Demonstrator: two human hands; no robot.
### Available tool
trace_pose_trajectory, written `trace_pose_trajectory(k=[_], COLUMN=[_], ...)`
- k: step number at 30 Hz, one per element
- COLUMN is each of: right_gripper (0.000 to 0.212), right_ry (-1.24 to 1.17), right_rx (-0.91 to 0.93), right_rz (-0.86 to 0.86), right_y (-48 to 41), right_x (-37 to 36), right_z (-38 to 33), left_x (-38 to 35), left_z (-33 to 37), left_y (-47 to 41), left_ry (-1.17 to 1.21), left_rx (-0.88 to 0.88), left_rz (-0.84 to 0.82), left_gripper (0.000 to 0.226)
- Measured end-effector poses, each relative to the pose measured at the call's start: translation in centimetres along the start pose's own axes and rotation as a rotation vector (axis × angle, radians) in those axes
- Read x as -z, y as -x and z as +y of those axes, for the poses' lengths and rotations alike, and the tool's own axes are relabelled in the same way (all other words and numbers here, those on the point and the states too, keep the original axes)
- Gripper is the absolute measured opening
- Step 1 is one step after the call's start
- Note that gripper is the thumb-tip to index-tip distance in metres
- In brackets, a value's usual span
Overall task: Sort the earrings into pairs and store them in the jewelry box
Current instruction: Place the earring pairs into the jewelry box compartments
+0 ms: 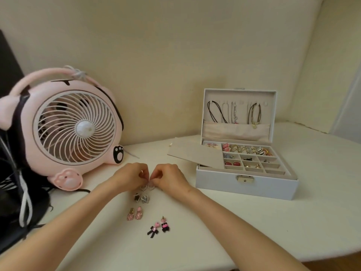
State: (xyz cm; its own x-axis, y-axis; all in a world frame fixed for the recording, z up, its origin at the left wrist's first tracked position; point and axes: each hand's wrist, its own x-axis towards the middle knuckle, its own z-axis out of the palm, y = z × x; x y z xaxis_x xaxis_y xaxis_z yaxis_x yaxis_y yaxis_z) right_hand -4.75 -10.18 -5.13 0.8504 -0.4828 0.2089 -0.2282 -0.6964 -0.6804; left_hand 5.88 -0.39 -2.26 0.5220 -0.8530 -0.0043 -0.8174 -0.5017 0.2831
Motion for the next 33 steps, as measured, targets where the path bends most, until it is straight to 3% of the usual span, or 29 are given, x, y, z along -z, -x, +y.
trace_pose_trajectory(k=[9, 15, 24, 33], right_gripper=[0.010, 0.017, 0.012, 0.008], right_ry=[-0.247, -0.263, -0.076, -0.002], right_rx=[0.090, 0.057, -0.169, -0.268], right_rz=[0.172, 0.345, 0.537, 0.596], right_y=[4.6, 7.3, 10.1, 11.0], right_x=[6.2, 12.4, 20.9, 23.0], right_z=[0.2, 3.1, 9.8, 13.6], left_x=[3.0, 1.5, -2.6, -4.8], left_z=[5.3, 11.5, 20.3, 25.5], left_y=[1.7, 0.4, -3.2, -6.4], left_ry=[0.279, 0.576, 0.612, 0.608], left_rx=[-0.243, -0.410, -0.558, -0.510], left_rz=[0.131, 0.169, 0.150, 0.133], left_gripper=[0.008, 0.018, 0.005, 0.003])
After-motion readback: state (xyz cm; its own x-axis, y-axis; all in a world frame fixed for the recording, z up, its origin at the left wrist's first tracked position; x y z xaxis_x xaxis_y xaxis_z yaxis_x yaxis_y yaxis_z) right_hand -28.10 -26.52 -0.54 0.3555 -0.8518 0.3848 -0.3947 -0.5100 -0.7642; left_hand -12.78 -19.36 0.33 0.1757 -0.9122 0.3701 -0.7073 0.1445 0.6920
